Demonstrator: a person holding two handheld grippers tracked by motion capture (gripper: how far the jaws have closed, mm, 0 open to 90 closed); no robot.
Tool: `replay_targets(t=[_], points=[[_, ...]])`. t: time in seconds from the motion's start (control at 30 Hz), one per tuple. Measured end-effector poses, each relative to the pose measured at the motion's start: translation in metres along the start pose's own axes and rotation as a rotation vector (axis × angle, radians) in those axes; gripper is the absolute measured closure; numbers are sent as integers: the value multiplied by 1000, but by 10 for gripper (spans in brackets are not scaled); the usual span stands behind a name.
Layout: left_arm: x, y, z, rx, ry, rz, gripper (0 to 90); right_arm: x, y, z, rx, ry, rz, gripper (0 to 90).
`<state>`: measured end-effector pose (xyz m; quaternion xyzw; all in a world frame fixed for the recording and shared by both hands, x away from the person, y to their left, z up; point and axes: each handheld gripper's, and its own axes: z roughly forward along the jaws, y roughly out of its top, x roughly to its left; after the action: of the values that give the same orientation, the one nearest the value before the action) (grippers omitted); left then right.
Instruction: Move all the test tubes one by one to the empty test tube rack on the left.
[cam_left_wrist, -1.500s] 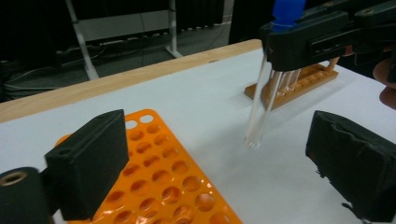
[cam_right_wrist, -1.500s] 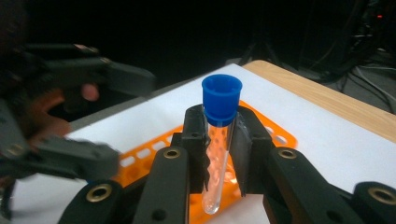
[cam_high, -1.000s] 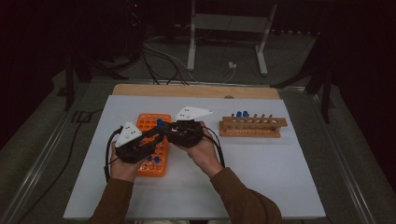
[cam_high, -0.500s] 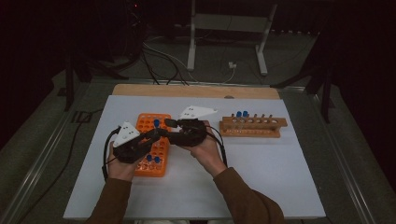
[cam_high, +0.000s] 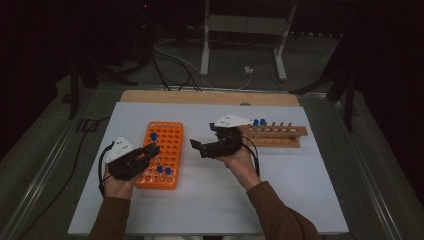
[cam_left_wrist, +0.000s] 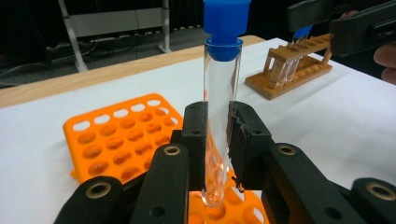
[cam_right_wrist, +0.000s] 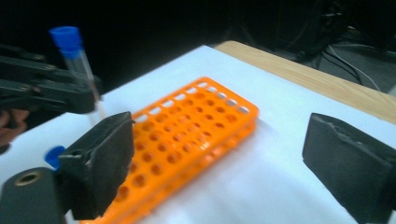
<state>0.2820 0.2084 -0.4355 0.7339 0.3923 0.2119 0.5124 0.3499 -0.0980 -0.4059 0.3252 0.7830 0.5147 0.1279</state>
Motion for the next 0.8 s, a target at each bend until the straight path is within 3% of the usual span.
replay_targets(t=[0.8], points=[[-2, -39, -9, 46, -37, -26, 779, -39, -30, -45, -26, -83, 35, 0]])
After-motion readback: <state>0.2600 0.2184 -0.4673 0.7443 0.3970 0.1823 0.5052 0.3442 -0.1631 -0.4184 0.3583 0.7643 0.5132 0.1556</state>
